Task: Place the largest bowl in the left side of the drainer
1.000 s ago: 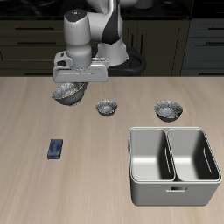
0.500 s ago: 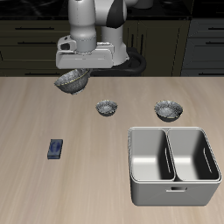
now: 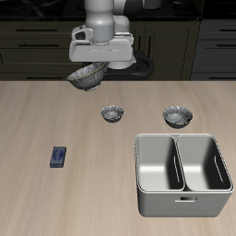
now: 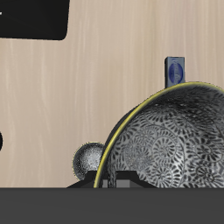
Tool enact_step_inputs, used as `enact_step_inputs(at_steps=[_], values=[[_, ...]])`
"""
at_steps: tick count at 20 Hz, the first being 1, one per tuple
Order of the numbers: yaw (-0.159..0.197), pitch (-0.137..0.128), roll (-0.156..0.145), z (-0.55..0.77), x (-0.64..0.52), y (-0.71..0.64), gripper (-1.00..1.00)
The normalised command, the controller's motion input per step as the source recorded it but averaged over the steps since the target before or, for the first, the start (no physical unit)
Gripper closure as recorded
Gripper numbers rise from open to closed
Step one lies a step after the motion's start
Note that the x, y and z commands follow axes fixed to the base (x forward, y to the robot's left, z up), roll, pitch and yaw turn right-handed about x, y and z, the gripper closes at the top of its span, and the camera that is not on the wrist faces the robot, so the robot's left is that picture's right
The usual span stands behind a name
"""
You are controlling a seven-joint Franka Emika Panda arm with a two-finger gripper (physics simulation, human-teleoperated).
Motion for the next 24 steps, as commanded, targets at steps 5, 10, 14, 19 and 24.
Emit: enact_step_inputs(at_steps=[5,10,14,19,24], values=[[0.007,-0.028,0.009,0.23,0.13,0.31,1.0],[-0.003,0.008,0.02,0.12,0.16,0.27,1.0],[0.007,0.004,0.009,0.13,0.29,0.33,1.0],[0.002,0.008,0.009,0.06,0.13,0.26,1.0],[0.005,-0.01,0.017,0.1,0.14,0.3,1.0]])
